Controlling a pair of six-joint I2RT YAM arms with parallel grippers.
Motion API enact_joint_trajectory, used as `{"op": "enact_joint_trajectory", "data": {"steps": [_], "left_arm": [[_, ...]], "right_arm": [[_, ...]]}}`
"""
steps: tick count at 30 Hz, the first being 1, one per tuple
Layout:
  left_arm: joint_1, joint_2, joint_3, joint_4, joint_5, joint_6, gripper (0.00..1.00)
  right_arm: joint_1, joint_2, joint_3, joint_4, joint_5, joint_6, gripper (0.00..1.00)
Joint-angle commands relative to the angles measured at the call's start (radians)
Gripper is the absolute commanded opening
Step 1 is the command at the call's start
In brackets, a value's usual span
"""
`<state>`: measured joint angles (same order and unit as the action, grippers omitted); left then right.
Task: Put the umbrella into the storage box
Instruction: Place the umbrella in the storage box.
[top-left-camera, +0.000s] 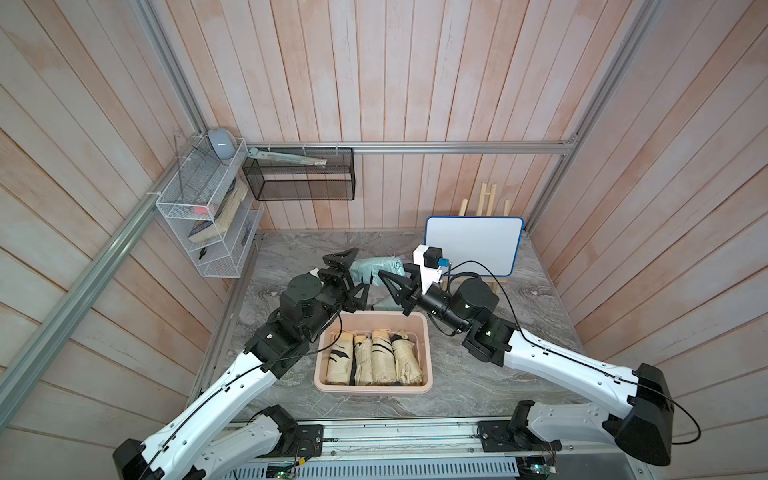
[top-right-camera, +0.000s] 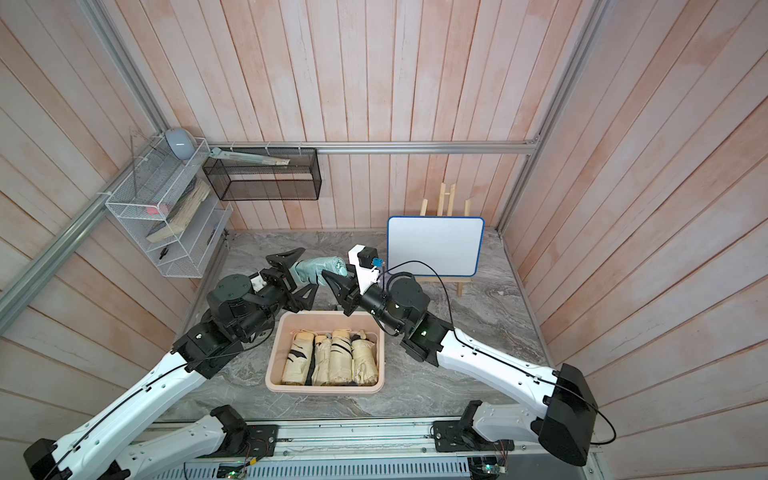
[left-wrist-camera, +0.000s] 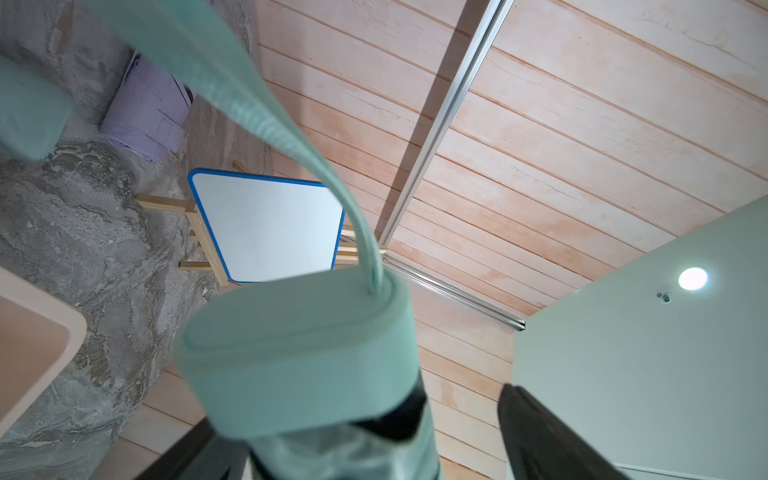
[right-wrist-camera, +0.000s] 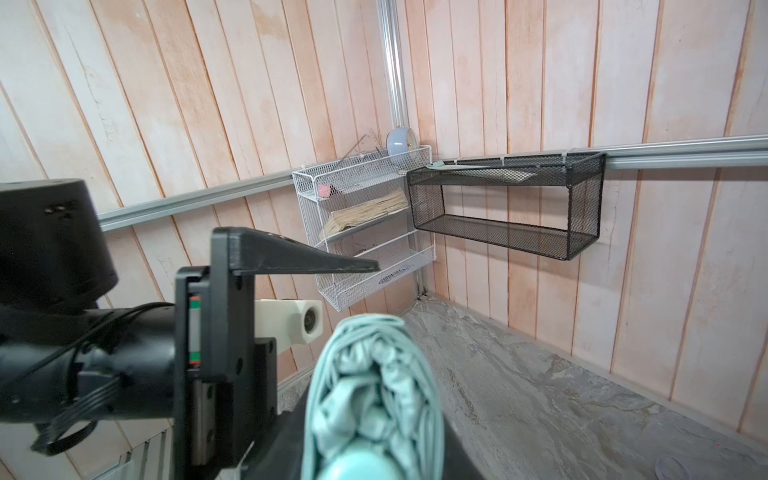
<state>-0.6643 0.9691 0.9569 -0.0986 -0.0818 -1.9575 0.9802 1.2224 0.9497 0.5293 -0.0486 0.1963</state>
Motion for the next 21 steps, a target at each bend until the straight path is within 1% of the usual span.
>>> {"op": "enact_joint_trajectory", "data": {"steps": [1,5,12,15,16,17,19,21], "left_arm": [[-0.006,0.016,-0.010,0.098,0.019,-0.031,0.90],[-0.010,0.023,0.001,0.095,0.020,-0.031,0.72],[-0.021,0.027,0.006,0.081,0.011,-0.046,0.52],[-0.023,0.026,0.006,0.077,0.002,-0.047,0.45],[-0.024,0.024,0.006,0.073,0.000,-0.046,0.43],[-0.023,0.022,0.006,0.066,-0.004,-0.042,0.40],[-0.024,0.015,0.001,0.055,-0.014,-0.026,0.36],[-0.024,0.006,-0.013,0.047,-0.027,0.011,0.34]], "right_arm": [[0.020,-0.032,-0.012,0.117,0.028,-0.021,0.22],[0.035,-0.034,-0.026,0.133,0.051,-0.032,0.22],[0.043,-0.036,-0.044,0.149,0.075,-0.056,0.22],[0.045,-0.035,-0.049,0.147,0.079,-0.063,0.24],[0.046,-0.037,-0.049,0.146,0.080,-0.064,0.27],[0.047,-0.038,-0.051,0.142,0.083,-0.064,0.32],[0.052,-0.043,-0.049,0.120,0.103,-0.059,0.55],[0.055,-0.055,-0.049,0.092,0.117,-0.058,0.69]]}}
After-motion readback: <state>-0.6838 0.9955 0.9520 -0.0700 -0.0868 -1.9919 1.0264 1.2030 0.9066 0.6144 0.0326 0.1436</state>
